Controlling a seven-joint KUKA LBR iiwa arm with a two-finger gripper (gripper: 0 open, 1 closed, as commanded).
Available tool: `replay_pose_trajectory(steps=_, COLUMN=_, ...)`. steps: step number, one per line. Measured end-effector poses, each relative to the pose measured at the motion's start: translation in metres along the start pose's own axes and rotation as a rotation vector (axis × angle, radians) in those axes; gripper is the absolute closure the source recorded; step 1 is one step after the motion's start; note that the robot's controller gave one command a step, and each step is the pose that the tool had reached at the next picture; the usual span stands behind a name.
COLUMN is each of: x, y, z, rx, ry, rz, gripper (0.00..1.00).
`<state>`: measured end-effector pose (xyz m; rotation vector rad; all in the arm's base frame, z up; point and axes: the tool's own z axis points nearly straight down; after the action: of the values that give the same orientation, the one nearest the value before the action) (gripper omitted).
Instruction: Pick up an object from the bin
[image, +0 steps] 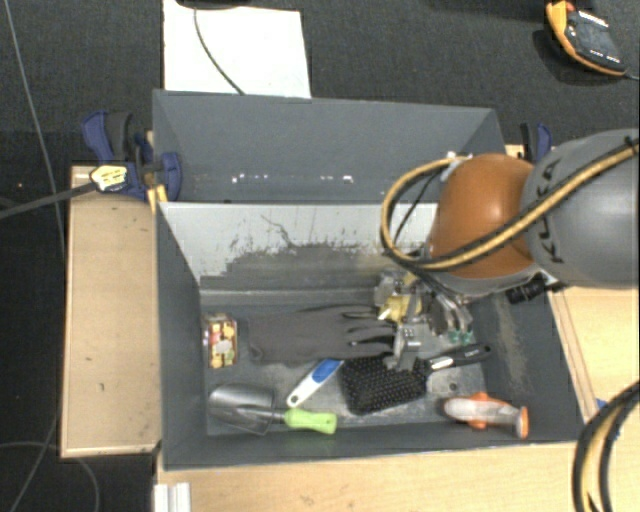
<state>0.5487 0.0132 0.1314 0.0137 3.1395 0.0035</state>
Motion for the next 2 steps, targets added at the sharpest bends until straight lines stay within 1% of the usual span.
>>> replay_pose_trajectory(steps=1, x=0.007, y=0.004, z=0.035, rx=-0.002, ry=-0.005, rz=0.070, gripper=0.00)
replay_pose_trajectory(steps=2, x=-0.015, y=0.012, z=0.045, rx=-0.001, ry=-0.008, rz=0.046, gripper=1.00)
